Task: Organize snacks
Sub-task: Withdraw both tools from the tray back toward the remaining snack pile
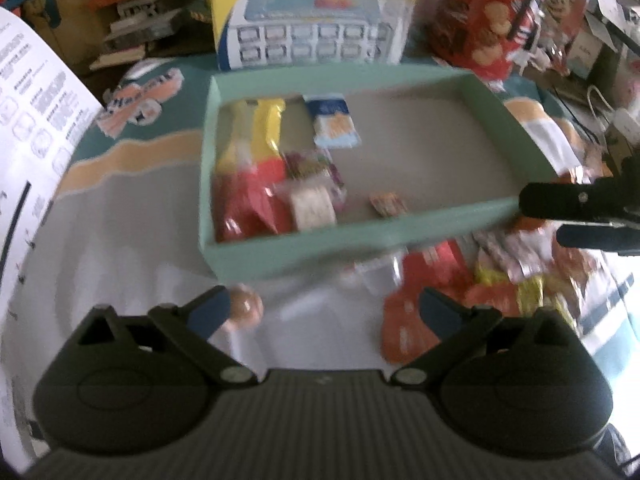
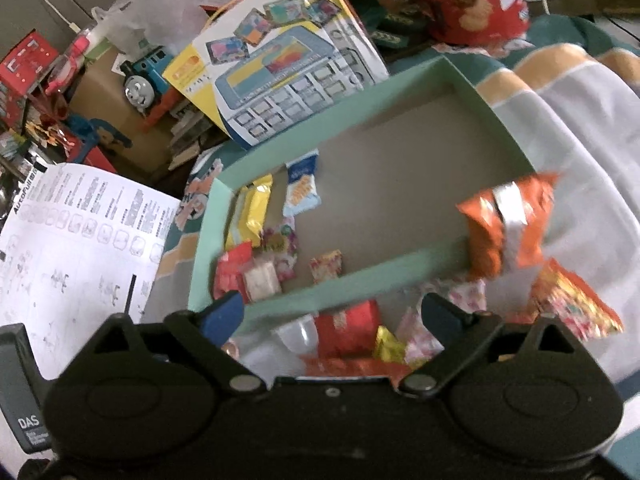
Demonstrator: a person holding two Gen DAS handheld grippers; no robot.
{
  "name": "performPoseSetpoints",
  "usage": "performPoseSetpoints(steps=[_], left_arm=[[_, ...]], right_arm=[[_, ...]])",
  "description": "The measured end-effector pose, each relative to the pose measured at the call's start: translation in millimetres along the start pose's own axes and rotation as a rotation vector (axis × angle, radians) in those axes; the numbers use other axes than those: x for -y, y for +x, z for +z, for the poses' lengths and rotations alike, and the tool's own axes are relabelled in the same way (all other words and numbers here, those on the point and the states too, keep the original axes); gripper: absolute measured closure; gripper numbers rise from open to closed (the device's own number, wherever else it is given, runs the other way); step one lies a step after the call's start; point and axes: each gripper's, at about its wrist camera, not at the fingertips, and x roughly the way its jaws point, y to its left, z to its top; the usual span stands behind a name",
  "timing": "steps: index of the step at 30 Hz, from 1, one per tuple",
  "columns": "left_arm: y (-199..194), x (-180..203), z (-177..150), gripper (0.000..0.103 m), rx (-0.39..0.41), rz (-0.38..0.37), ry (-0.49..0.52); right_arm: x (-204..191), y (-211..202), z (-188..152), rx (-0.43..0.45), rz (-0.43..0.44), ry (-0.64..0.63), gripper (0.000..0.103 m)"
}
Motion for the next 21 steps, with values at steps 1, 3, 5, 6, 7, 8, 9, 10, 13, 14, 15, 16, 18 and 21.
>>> performPoseSetpoints(steps=[1, 3, 5, 6, 7, 8, 9, 10, 13, 14, 15, 16, 18, 21], left_arm=[[1, 3, -5, 0.0, -0.012, -0.007, 0.006], [2, 11, -16, 0.0, -0.04, -0.024, 0.029], [4, 20, -26, 0.0, -0.065, -0.04, 0.056], [5, 25, -32, 0.0, -0.078, -0.051, 0.074], [5, 30, -36, 0.0, -0.089, -0.062, 0.09], [6, 35, -41, 0.0, -0.102, -0.071, 0.103], [7, 39, -45, 0.0, -0.111, -0.08, 0.113], [8, 44, -50, 0.0, -0.125, -0.09, 0.123], [12, 55, -59, 0.0, -0.149, -0.111, 0.149], [13, 58, -62, 0.0, -0.154, -0.115, 0.158], [14, 61, -65, 0.0, -0.158, -0.117, 0.162], [16, 64, -67, 0.0, -0.164, -0.119, 0.166], [21, 69, -72, 0.003, -0.173, -0.116, 0.173], [28, 69, -75, 0.016, -0.177, -0.086, 0.177]], right_arm=[[3, -1, -3, -0.005, -0.003, 0.004, 0.006], [7, -2, -9, -0.012, -0.007, 0.018, 0.006], [13, -5, -17, -0.015, -0.008, 0.034, 0.006], [15, -6, -20, -0.016, -0.008, 0.041, 0.006], [16, -7, -23, -0.016, -0.008, 0.045, 0.006], [18, -8, -27, -0.016, -0.007, 0.047, 0.006], [19, -10, -31, -0.017, -0.007, 0.048, 0.006], [20, -11, -34, -0.019, -0.006, 0.049, 0.006], [24, -13, -45, -0.027, -0.002, 0.055, 0.006], [25, -13, -47, -0.03, -0.002, 0.059, 0.006], [28, -14, -50, -0.033, -0.002, 0.062, 0.006], [30, -14, -52, -0.036, -0.003, 0.064, 0.006], [32, -16, -57, -0.039, -0.004, 0.063, 0.006], [30, -18, -59, -0.033, -0.004, 0.036, 0.006]])
